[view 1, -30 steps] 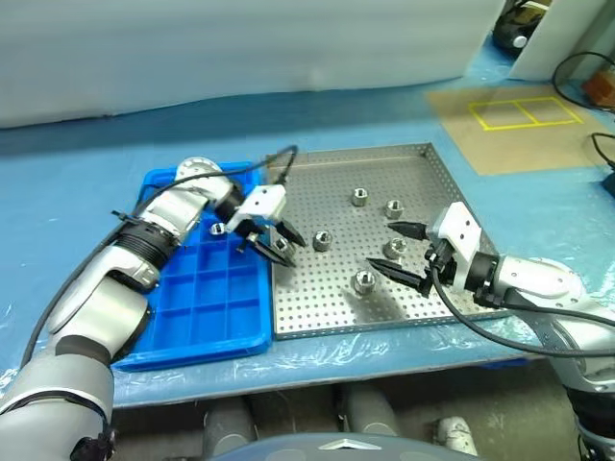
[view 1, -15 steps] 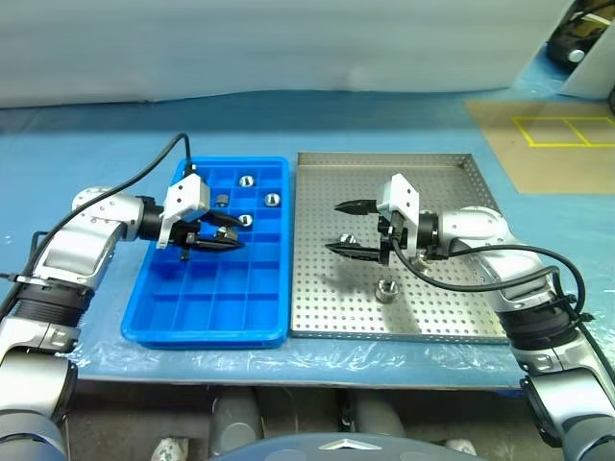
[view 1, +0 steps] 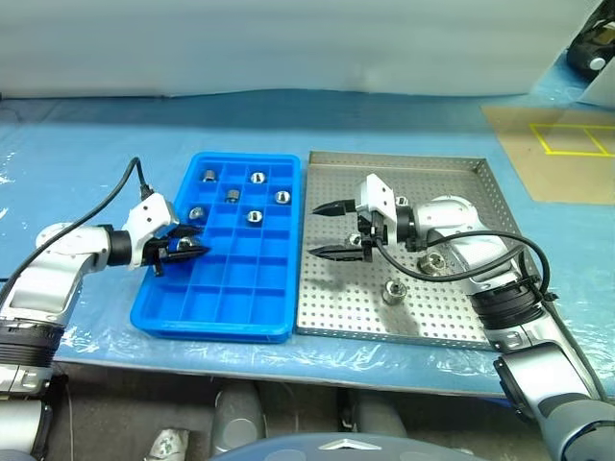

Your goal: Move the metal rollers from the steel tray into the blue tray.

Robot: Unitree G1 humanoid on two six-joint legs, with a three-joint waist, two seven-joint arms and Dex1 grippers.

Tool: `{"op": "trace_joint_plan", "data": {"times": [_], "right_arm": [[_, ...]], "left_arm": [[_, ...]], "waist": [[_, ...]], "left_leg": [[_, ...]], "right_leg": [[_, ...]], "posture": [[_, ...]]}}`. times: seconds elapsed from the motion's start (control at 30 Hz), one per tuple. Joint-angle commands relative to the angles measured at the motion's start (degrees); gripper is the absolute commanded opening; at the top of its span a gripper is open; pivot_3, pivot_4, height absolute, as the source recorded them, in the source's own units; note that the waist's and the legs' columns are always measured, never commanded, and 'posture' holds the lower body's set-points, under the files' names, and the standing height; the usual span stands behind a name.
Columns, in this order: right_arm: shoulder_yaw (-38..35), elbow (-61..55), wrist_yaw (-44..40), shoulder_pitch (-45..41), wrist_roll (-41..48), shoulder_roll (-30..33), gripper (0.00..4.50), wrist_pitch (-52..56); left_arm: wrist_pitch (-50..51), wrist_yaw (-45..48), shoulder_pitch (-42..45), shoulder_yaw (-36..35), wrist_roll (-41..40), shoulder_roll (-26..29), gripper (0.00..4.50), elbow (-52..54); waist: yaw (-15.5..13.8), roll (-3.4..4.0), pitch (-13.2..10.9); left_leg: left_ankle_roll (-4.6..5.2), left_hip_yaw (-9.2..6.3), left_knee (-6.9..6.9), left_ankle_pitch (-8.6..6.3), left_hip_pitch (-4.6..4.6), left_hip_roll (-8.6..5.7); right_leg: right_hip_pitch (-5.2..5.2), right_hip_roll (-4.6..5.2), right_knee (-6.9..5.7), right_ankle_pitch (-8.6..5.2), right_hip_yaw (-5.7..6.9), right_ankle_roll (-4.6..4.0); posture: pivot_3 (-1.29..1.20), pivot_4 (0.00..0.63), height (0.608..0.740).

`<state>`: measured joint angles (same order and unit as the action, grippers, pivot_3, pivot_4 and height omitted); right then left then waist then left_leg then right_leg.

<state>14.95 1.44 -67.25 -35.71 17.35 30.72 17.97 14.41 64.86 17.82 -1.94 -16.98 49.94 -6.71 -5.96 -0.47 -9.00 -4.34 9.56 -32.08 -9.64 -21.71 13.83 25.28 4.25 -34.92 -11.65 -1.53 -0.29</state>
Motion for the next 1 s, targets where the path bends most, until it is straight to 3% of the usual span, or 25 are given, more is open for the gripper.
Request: {"op": "trace_joint_plan", "data": {"times": [0.03, 0.33, 0.77, 0.97, 1.0], "right_arm": [[-0.80, -2.60, -0.06, 0.29, 0.15, 0.11, 3.99, -0.38], [-1.06, -2.35, 1.15, 1.70, -0.85, -0.23, 3.99, -0.80], [-1.33, -1.19, 1.27, 1.27, -2.13, -0.74, 3.99, -1.76], [-1.77, -1.61, 1.36, 1.59, -2.21, -0.48, 3.99, -1.46], [-1.82, -1.67, 1.43, 1.65, -2.25, -0.42, 3.99, -1.43]], "left_arm": [[2.95, -0.44, -1.54, -5.91, -3.96, 1.63, 1.73, 3.96], [8.71, 1.86, -11.73, -12.94, -8.51, 5.86, 1.73, 11.16], [9.86, -0.72, -12.73, -9.94, -6.73, 4.29, 1.73, 10.63], [10.34, -1.88, -11.29, -8.81, -6.08, 3.49, 3.74, 9.74], [10.78, -1.57, -11.06, -8.76, -6.46, 3.56, 3.74, 10.12]], "waist": [[0.04, -0.01, 0.00], [0.17, -0.05, -0.02], [0.12, -0.09, -0.02], [0.19, -0.10, -0.02], [0.21, -0.10, -0.02]], "left_leg": [[0.00, -0.01, 0.00, 0.00, -0.01, 0.00], [0.07, -0.04, 0.01, -0.04, 0.00, 0.01], [0.08, -0.09, 0.01, -0.04, -0.01, 0.01], [0.07, -0.09, 0.01, -0.04, -0.01, 0.02], [0.06, -0.09, 0.00, -0.03, -0.01, 0.01]], "right_leg": [[0.01, 0.00, 0.00, 0.00, 0.00, 0.00], [0.01, -0.01, 0.01, -0.01, 0.01, 0.00], [0.01, -0.02, 0.01, -0.01, 0.01, 0.00], [0.00, -0.02, -0.01, 0.00, 0.02, 0.00], [0.00, -0.02, -0.02, 0.00, 0.01, 0.00]], "posture": [[0.14, 0.150, 0.740], [0.14, 0.150, 0.740], [0.14, 0.150, 0.740], [0.12, 0.150, 0.740], [0.12, 0.150, 0.740]]}}
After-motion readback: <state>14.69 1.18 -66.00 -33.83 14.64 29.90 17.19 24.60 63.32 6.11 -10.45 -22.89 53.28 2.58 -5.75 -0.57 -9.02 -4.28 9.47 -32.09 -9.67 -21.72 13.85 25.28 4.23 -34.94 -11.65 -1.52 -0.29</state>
